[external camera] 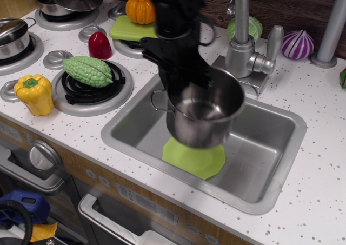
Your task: Put pot in sink
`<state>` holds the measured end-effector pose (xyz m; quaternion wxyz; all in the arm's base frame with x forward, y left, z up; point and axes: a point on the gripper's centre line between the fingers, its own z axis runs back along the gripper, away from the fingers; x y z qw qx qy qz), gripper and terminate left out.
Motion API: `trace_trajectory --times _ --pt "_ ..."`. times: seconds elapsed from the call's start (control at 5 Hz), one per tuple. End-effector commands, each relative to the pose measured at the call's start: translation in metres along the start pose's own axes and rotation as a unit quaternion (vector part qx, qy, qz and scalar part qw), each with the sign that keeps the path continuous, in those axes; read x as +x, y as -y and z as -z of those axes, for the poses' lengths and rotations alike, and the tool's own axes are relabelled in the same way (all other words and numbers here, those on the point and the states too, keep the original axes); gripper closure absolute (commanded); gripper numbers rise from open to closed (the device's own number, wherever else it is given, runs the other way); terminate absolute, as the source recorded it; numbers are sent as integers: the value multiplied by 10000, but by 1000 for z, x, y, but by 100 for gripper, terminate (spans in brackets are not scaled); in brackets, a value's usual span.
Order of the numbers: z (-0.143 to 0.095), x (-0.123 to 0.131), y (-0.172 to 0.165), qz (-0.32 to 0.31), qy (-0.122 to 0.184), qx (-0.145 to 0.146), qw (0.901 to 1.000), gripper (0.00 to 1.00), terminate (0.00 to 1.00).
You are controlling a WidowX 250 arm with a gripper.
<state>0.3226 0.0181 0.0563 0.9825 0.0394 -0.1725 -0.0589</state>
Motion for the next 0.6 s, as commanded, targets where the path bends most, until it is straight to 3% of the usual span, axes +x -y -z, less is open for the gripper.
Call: trace_trajectory --times 0.0,0.2,0.4 --pt "30 2 0 124 528 -71 9985 0 0" --pt "46 -2 4 4 583 -338 9977 0 0" --pt "46 -2 4 4 583 -338 9977 0 100"
